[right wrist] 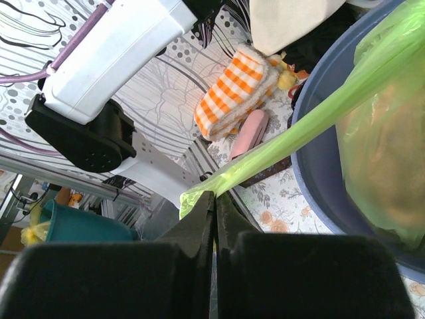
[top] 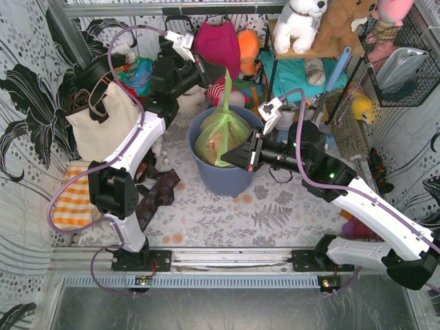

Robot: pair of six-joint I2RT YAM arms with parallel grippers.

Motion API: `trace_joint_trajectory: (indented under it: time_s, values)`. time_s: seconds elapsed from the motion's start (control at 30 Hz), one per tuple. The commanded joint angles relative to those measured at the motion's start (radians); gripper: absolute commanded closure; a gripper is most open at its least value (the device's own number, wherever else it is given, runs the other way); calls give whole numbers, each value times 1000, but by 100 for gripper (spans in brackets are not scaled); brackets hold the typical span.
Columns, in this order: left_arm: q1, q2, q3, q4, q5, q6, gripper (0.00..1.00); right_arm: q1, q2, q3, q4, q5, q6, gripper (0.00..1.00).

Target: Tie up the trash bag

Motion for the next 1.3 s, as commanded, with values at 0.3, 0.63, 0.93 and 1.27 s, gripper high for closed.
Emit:
trace_joint_trajectory:
  time_s: [0.3,0.63,0.93,1.27]
  values:
    - [6,47,-149,65,-73,21,100,7,-100,-214,78,-61,104,100]
    - [6,89,-25,-80,-118,48,100,7,-98,-209,64,-65,91,100]
    - [5,36,113,-30,-68,2,100,7,-20,2,87,-69,3,100]
    - [2,86,224,-94,-89,56,100,7,-45,-28,69,-74,8,100]
